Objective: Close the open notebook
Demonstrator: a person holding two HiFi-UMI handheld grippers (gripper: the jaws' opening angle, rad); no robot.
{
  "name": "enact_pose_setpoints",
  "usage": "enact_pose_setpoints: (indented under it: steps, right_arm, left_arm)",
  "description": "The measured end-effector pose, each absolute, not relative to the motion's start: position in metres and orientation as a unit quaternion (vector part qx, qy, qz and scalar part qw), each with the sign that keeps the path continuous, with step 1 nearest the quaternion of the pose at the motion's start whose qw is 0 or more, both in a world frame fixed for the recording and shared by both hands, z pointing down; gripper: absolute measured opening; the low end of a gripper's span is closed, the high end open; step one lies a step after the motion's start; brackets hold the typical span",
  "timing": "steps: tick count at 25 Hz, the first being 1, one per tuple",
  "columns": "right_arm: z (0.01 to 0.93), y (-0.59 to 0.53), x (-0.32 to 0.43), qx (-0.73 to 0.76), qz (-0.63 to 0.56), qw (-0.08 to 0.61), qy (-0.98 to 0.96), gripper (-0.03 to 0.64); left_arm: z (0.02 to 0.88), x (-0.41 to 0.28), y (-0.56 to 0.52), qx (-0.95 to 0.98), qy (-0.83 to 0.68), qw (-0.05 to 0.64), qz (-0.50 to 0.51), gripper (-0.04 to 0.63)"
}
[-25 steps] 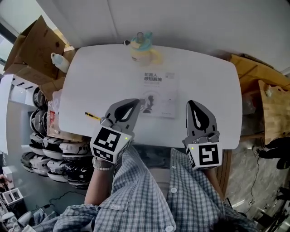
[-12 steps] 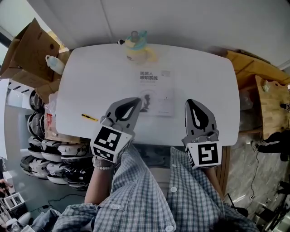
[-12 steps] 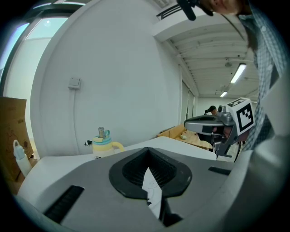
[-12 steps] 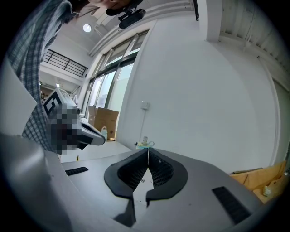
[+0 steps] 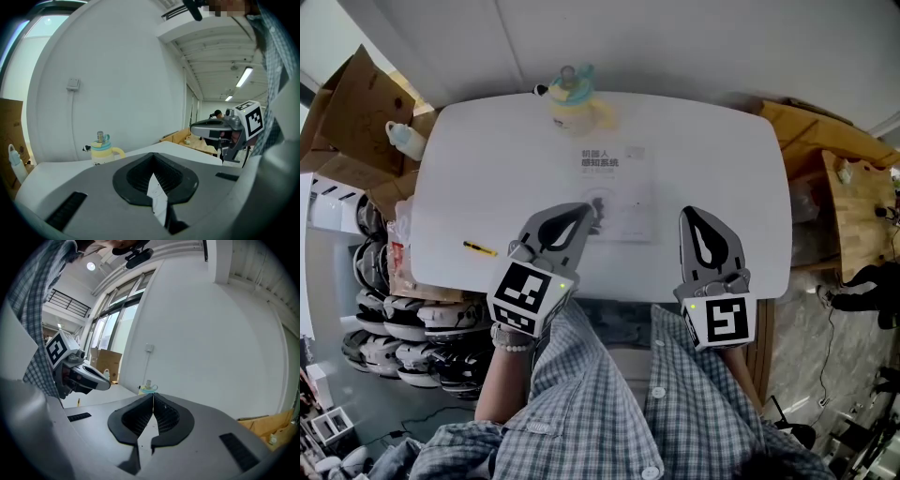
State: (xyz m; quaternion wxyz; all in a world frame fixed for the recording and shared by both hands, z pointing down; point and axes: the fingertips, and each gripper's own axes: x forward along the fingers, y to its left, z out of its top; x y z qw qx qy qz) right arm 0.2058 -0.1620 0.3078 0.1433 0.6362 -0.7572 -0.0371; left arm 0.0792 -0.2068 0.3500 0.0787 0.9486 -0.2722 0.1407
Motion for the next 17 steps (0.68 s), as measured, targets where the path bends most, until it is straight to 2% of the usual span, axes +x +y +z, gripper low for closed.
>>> enact_pose_setpoints:
  steps: [17]
  right_arm:
    - [0.3109,-0.1615,0.2044,0.635,-0.035,0.15,-0.757,0.02]
  left_arm:
    - [0.3537,0.0828,-0.2064,0.951,-0.264,0.081,0.139,0.008]
